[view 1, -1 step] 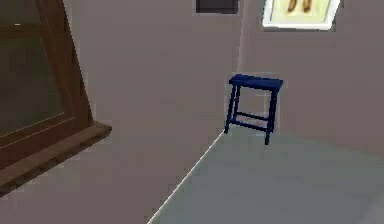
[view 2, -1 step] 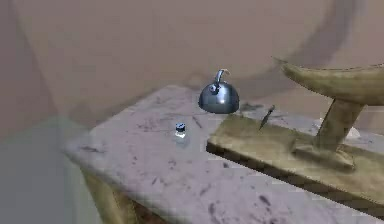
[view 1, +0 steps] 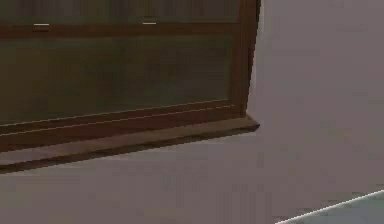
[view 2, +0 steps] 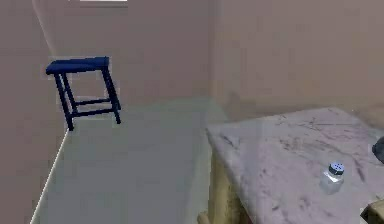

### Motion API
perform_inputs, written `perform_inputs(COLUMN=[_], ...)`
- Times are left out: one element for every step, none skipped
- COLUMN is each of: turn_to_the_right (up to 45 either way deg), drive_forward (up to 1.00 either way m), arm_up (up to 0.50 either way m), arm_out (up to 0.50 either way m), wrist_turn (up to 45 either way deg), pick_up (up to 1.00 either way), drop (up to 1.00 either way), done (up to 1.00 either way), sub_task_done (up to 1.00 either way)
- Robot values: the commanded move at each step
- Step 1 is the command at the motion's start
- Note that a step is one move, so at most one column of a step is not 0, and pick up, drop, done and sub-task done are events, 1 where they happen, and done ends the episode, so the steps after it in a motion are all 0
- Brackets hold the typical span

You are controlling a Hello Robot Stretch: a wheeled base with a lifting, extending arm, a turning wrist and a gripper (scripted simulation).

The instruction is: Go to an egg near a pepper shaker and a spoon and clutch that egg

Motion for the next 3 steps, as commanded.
perform_inputs(turn_to_the_right=[-45.0, -39.0, 0.0], drive_forward=[0.0, 0.0, 1.0], arm_up=[0.0, 0.0, 0.0], arm_out=[0.0, 0.0, 0.0], wrist_turn=[0.0, 0.0, 0.0], pick_up=[0.0, 0.0, 0.0], drop=[0.0, 0.0, 0.0], done=[0.0, 0.0, 0.0], sub_task_done=[0.0, 0.0, 0.0])
